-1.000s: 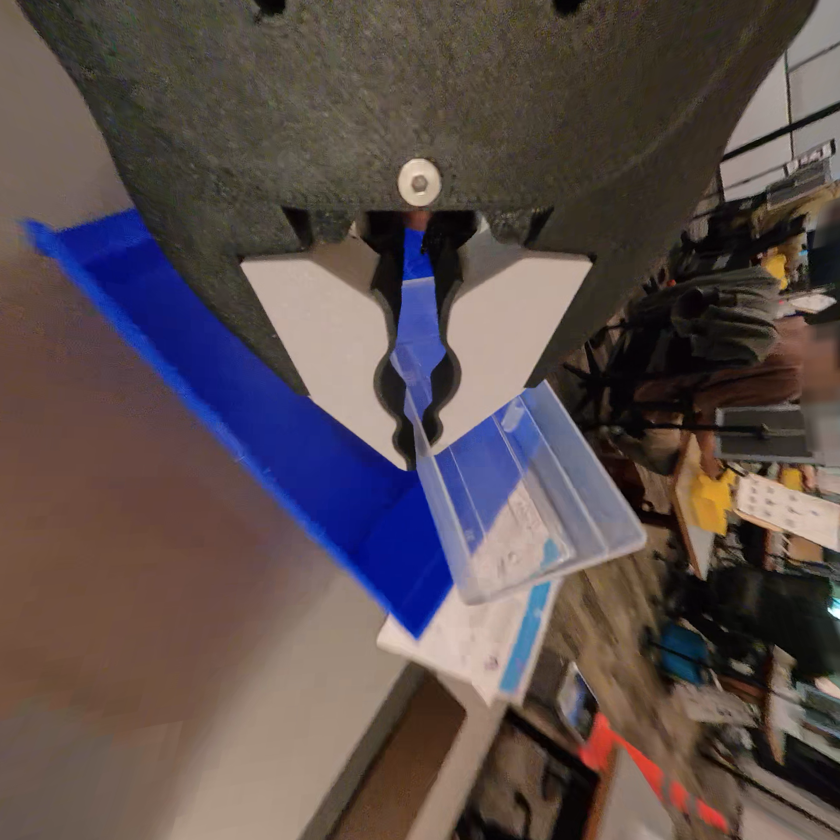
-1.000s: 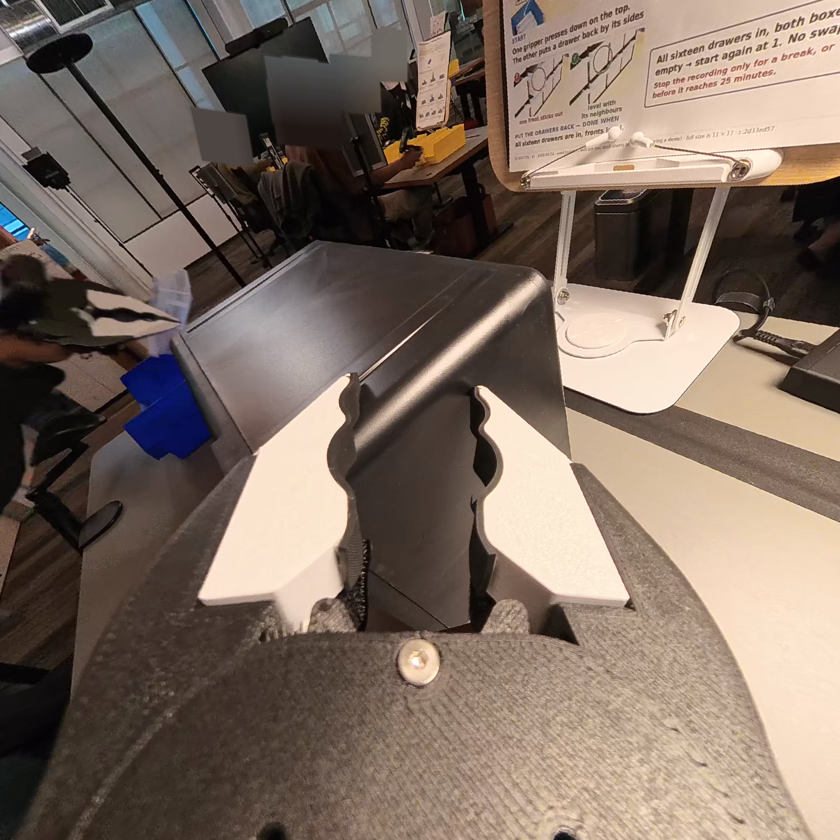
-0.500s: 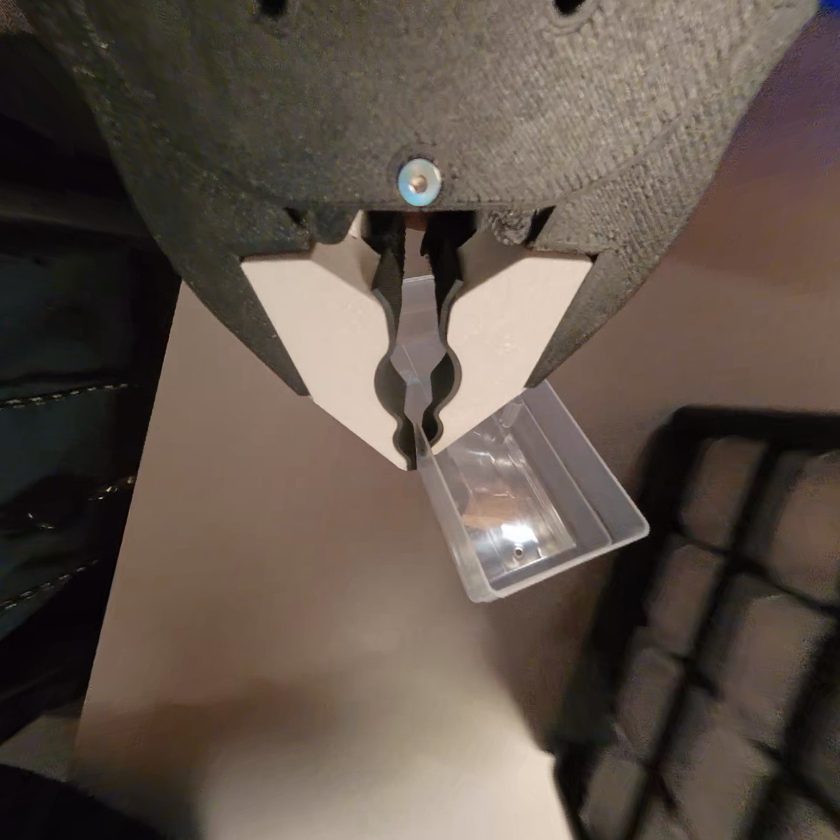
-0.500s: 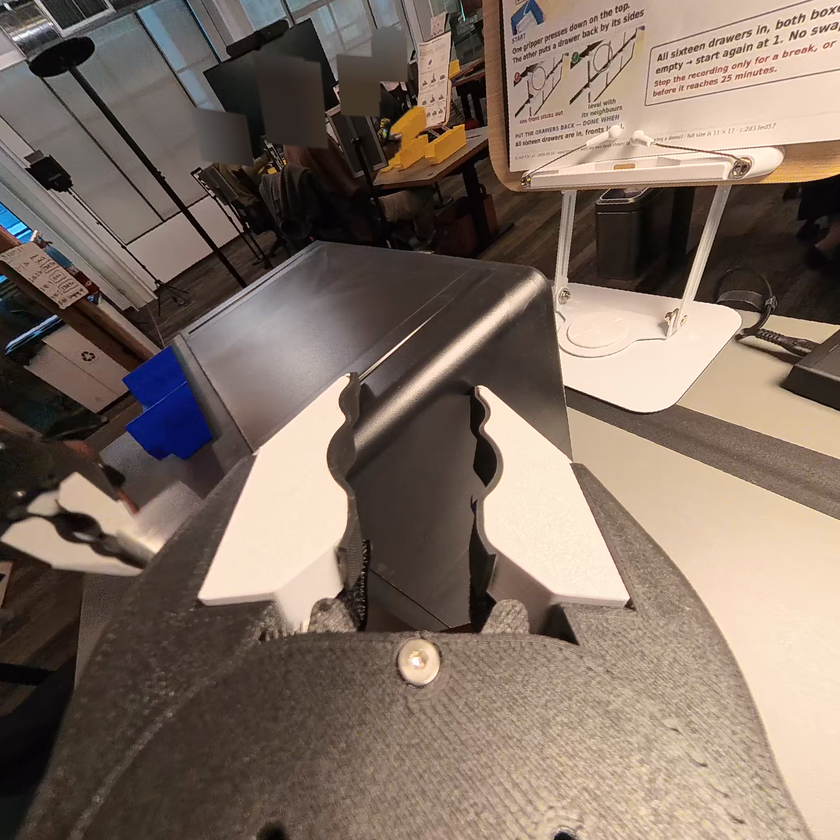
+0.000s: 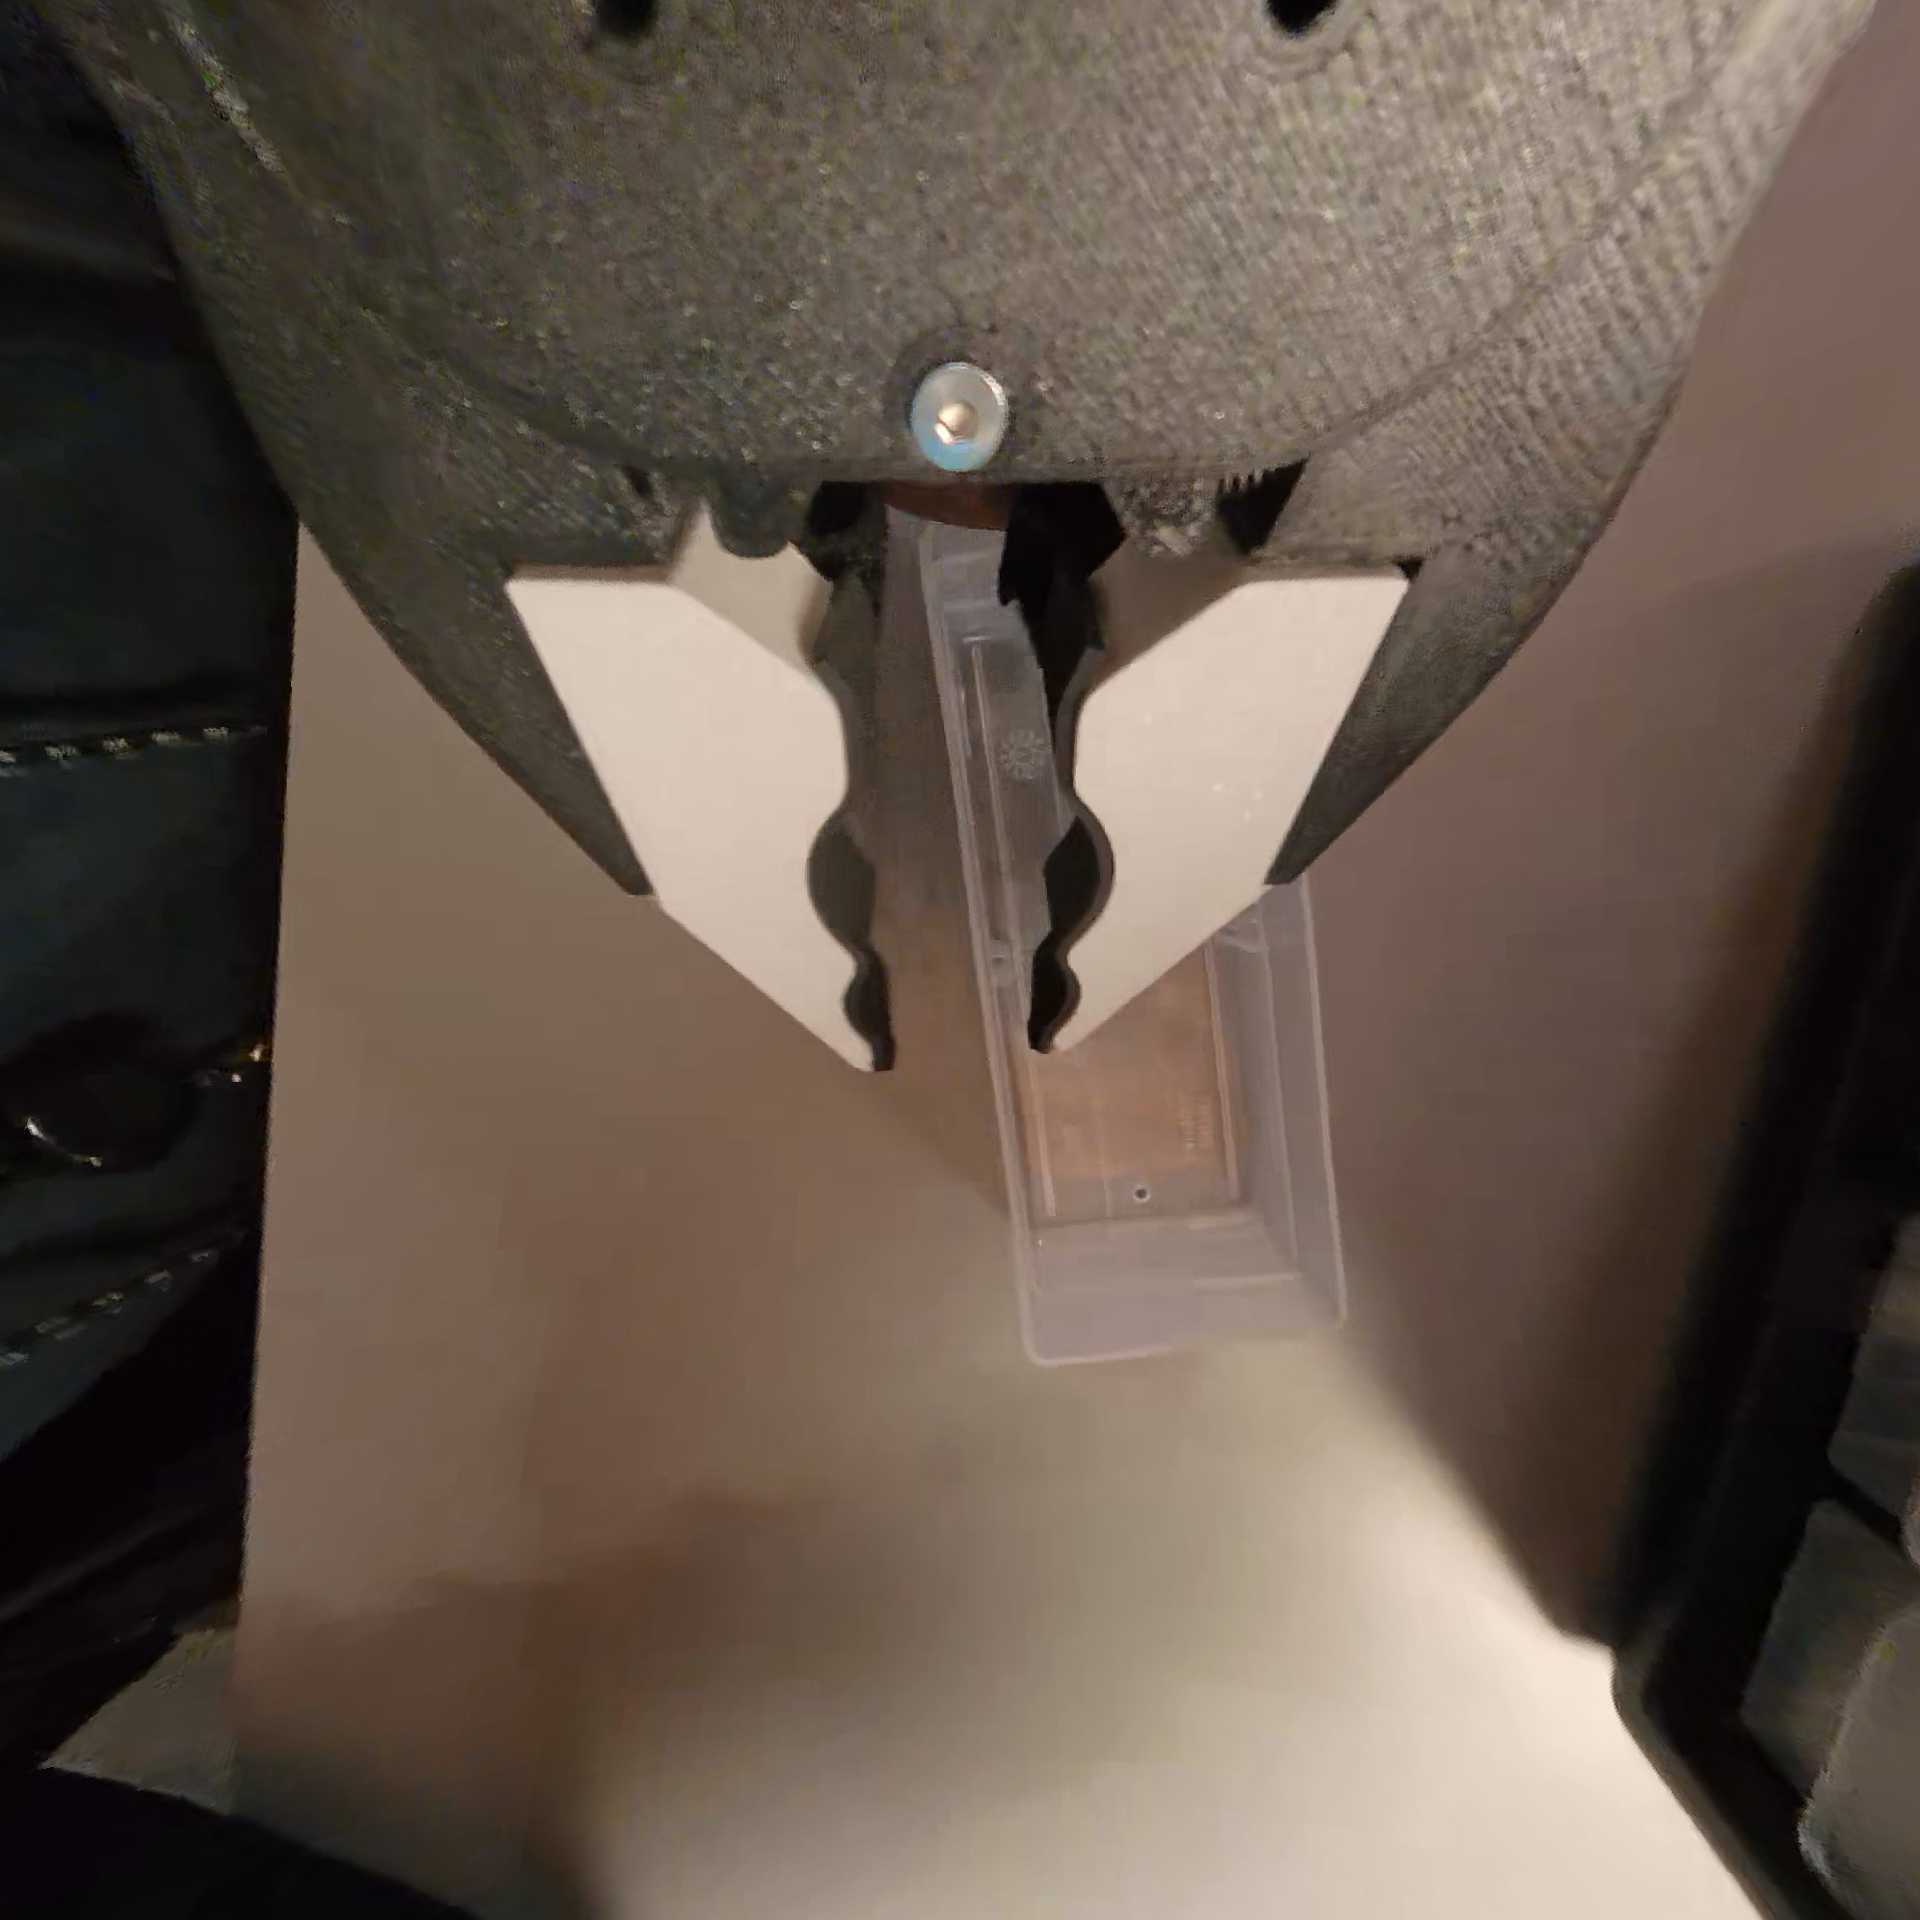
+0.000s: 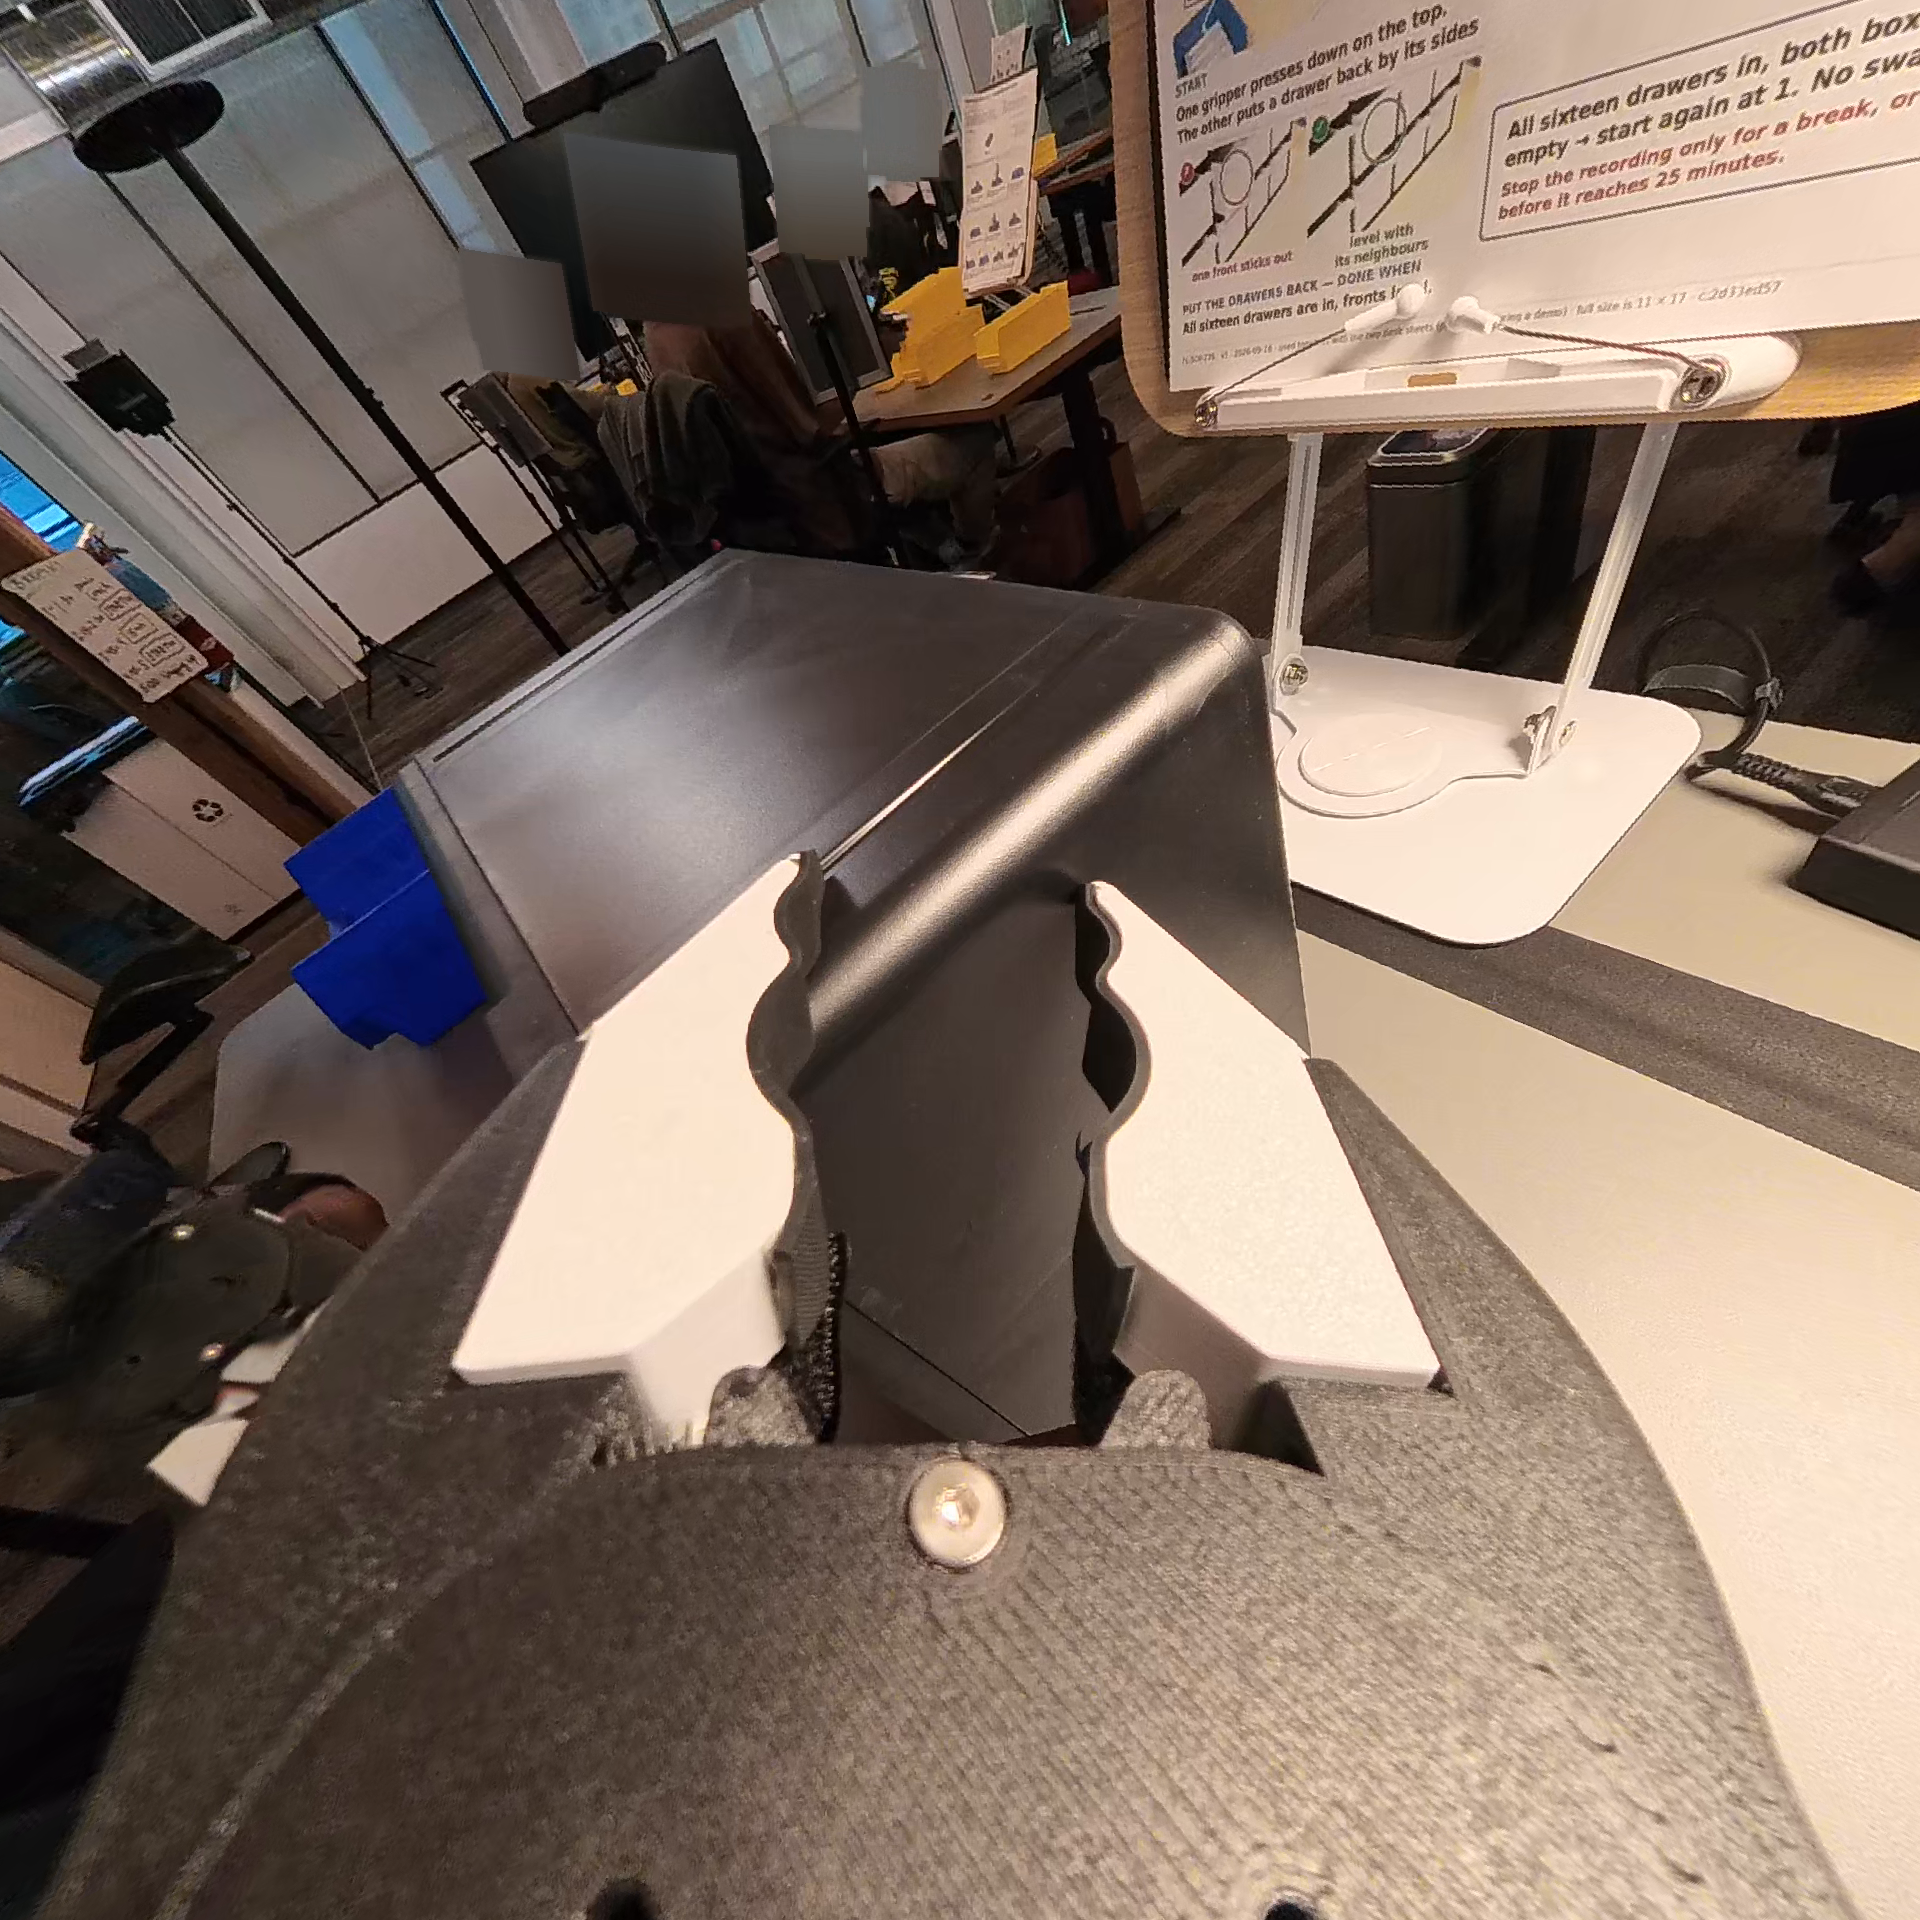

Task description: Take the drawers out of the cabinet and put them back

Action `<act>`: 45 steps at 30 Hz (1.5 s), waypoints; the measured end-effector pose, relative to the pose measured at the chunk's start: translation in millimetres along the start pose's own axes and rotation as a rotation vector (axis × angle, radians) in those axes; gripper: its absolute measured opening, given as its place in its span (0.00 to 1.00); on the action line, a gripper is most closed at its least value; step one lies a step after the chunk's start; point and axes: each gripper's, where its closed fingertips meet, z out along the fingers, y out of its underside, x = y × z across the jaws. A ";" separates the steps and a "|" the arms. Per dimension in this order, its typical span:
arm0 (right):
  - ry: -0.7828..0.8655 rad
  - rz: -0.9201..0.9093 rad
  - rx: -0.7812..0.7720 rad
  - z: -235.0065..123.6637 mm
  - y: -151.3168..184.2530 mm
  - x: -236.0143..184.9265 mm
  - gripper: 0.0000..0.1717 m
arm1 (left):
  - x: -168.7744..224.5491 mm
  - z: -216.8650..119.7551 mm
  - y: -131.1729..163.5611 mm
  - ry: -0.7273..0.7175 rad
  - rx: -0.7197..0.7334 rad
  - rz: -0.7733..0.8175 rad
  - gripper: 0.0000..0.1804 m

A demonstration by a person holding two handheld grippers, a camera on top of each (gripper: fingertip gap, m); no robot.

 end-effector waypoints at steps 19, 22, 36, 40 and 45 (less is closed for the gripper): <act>0.001 0.000 0.003 0.5 -0.1 0.6 0.31 | -26.5 -57.7 68.0 -0.143 -0.206 0.811 0.23; -0.001 -0.001 0.003 0.5 -0.2 0.8 0.31 | -31.2 -52.6 65.3 -0.176 -0.196 0.837 0.18; -0.001 -0.002 0.001 0.6 -0.1 1.2 0.31 | -37.3 -143.3 -16.3 -0.221 0.070 0.531 0.10; 0.002 -0.003 0.001 0.6 -0.1 1.2 0.30 | -47.2 -162.9 -26.0 -0.277 -0.023 0.516 0.10; -0.002 -0.002 0.001 0.7 0.0 1.4 0.30 | -59.8 -176.1 -27.6 -0.356 -0.166 0.500 0.10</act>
